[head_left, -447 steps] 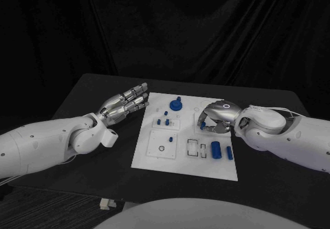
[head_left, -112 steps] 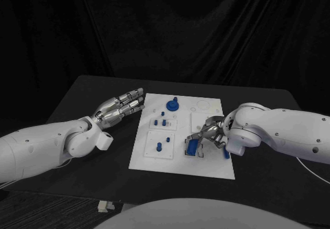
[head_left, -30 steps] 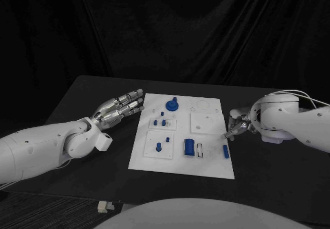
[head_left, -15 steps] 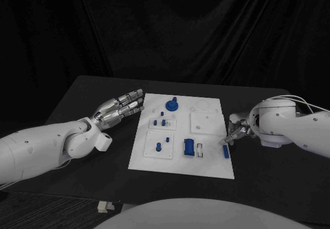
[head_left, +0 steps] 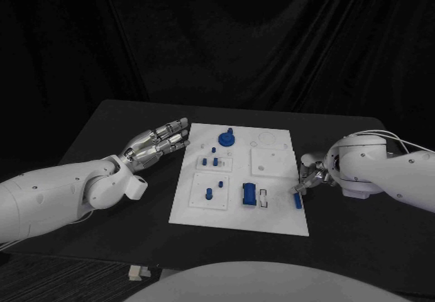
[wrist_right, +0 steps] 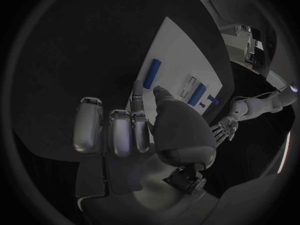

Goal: Assemble the parts on the task board

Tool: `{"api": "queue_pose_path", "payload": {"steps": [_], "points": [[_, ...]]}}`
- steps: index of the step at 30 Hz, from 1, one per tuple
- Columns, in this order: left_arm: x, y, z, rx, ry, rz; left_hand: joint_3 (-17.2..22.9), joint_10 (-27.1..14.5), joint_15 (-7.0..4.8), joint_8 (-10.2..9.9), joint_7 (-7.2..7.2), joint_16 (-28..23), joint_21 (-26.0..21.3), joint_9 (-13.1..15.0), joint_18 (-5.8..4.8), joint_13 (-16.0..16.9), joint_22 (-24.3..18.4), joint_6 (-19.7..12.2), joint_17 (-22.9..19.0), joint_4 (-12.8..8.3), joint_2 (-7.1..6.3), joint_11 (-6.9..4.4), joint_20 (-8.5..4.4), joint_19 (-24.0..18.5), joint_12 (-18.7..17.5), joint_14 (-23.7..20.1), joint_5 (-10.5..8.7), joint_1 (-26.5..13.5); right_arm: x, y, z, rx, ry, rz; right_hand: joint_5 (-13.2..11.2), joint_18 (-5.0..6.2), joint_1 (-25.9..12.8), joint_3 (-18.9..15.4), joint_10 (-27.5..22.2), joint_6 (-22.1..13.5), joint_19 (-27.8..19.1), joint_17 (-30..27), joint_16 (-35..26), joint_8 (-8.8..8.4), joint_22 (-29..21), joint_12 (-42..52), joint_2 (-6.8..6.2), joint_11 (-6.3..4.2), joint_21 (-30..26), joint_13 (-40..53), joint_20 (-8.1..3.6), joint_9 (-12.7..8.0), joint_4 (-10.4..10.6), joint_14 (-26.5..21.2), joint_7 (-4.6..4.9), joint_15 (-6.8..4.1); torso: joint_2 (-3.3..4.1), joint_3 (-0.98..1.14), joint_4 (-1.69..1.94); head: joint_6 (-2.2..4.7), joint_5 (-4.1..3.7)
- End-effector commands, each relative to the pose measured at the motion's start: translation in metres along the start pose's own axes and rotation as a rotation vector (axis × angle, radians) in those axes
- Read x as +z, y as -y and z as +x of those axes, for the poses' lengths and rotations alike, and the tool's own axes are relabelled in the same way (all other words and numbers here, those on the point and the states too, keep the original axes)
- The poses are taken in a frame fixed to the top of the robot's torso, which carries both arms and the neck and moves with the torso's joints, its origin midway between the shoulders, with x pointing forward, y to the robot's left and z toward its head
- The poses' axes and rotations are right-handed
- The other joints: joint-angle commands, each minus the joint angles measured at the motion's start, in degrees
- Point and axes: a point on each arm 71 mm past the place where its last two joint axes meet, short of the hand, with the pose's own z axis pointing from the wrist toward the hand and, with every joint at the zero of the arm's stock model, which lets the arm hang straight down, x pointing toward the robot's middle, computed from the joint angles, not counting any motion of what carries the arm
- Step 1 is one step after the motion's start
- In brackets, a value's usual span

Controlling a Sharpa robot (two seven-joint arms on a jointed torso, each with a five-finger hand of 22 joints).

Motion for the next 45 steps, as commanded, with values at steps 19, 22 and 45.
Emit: {"api": "queue_pose_path", "payload": {"steps": [19, 22, 45], "points": [[0.0, 0.006, 0.002, -0.017, -0.009, 0.094, 1.1, -0.3, 0.55, 0.2, 0.07, 1.1, 0.2, 0.3, 0.44, 0.2, 0.5, 0.1, 0.2, -1.2, 0.69, 0.62, -0.12, 0.6, 1.1, 0.3, 0.94, 0.0, 0.008, -0.004, 0.013, 0.037, -0.036, 0.006, 6.6, -1.06, 2.4, 3.5, 5.4, -2.1, -1.2, 9.0, -2.0, -4.24, 9.4, 0.9, -0.65, 1.45, -6.4, 15.3, 1.46, -4.6, -3.2, 4.9, 1.27, 1.06, 0.02, -0.01, 0.0, -0.01, 0.11], [0.0, 0.005, 0.002, -0.018, -0.01, 0.094, 1.2, -0.3, 0.56, 0.2, 0.08, 1.1, 0.2, 0.2, 0.43, 0.2, 0.4, 0.1, 0.2, -1.3, 0.68, 0.65, -0.12, 0.5, 1.1, 0.3, 1.0, 0.0, 0.008, -0.005, 0.014, 0.044, -0.04, 0.001, 8.7, -0.93, 4.2, 4.8, 5.4, -2.3, -1.4, 9.1, -1.9, -4.28, 9.2, 0.9, -0.96, 1.51, -7.3, 15.3, 1.56, -4.9, -5.0, 4.9, 1.3, 1.13, 0.01, 0.0, 0.0, -0.01, 0.19], [-0.001, 0.003, 0.003, -0.022, -0.012, 0.089, 1.3, -0.3, 0.59, 0.2, 0.07, 1.1, 0.2, 0.2, 0.41, 0.2, 0.4, 0.0, 0.2, -1.5, 0.71, 0.77, -0.12, 0.5, 1.1, 0.3, 1.12, 0.1, 0.005, -0.021, 0.017, 0.321, -0.07, -0.076, 15.7, -0.46, 2.8, 21.0, 5.4, -2.5, -1.9, 8.8, -2.3, -0.52, 8.8, 0.9, -2.82, 1.41, -10.7, 15.3, 1.6, -0.1, -17.0, 4.8, 1.2, 1.1, -0.01, 0.0, -0.01, -0.01, 0.31]]}}
